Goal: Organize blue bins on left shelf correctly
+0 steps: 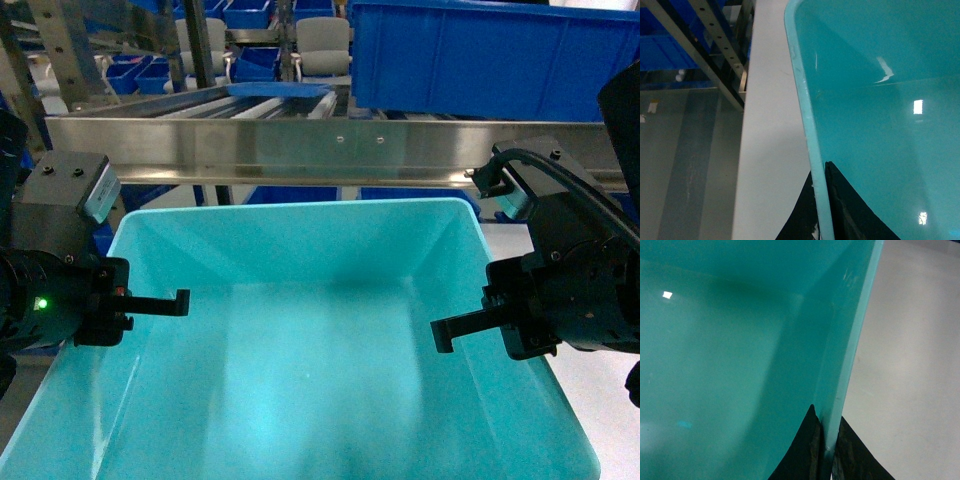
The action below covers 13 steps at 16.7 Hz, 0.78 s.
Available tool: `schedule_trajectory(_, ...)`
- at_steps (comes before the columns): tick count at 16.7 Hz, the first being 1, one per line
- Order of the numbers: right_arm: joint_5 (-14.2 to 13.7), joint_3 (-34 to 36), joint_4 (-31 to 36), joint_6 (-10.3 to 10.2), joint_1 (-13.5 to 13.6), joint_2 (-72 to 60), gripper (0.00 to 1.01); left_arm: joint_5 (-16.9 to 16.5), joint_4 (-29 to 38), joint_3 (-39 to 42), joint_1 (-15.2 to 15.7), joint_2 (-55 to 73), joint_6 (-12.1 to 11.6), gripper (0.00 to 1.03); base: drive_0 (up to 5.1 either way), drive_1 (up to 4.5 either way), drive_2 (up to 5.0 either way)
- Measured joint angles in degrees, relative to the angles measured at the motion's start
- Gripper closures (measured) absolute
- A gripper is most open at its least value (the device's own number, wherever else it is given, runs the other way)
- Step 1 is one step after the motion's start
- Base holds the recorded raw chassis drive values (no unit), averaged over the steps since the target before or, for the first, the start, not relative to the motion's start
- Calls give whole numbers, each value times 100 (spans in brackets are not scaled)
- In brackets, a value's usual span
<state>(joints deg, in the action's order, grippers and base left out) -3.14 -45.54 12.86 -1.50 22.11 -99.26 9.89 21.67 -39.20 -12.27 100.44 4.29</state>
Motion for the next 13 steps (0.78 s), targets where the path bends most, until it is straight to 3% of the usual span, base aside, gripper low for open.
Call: schedule_trajectory(13, 0, 2, -9, 0, 2, 2, 98, -2, -2, 0, 0, -2, -2, 101, -500, 244, 244)
